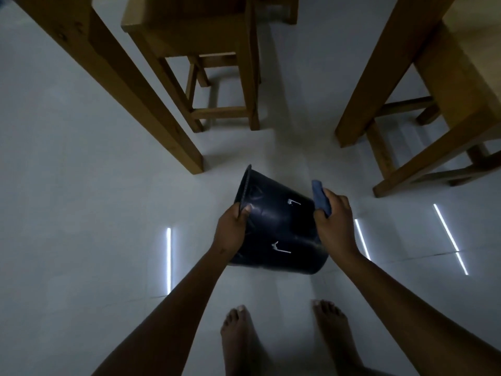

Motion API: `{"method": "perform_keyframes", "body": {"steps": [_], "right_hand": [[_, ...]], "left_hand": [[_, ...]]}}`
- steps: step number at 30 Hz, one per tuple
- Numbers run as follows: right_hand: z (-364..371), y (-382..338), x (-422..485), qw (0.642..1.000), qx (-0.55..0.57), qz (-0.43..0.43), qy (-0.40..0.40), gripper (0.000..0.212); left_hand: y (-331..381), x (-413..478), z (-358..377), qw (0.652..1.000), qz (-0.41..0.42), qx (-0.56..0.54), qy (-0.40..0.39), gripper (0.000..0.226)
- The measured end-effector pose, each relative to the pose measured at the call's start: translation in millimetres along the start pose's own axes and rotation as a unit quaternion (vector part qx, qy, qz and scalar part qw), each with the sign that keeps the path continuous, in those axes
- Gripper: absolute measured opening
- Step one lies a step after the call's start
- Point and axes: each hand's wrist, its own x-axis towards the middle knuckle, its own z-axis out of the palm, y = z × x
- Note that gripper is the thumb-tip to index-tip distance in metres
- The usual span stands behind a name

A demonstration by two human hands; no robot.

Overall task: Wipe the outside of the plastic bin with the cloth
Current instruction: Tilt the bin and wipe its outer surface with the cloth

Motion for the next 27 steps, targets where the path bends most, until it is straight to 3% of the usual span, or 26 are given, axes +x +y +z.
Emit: {"method": "perform_keyframes", "body": {"steps": [5,9,12,17,22,27], "right_hand": [[28.0,20.5,-6.7,0.993,-0.081,-0.031,-0.076,0.047],[47.3,26.9,-9.0,0.957,-0.266,-0.108,-0.048,0.046],[52.7,30.3,0.6,0.942,-0.312,-0.114,-0.042,0.05],[57.9,34.9,16.5,0.951,-0.285,-0.096,-0.071,0.059],[85.1,3.0,23.7,0.947,-0.262,-0.131,-0.134,0.068],[82.6,15.5,33.2,0.94,-0.263,-0.16,-0.146,0.063]], "left_hand": [[-17.4,7.7,-4.3,1.0,-0.018,-0.013,0.014,0.034],[-29.1,12.0,-4.1,1.0,-0.004,0.009,0.024,0.035],[-31.7,13.3,0.3,0.999,0.013,0.013,0.045,0.033],[-39.0,8.9,8.2,0.994,0.043,0.029,0.098,0.036],[-45.7,5.9,11.0,0.99,0.052,0.057,0.122,0.037],[-44.6,3.8,9.6,0.99,0.044,0.06,0.12,0.035]]}}
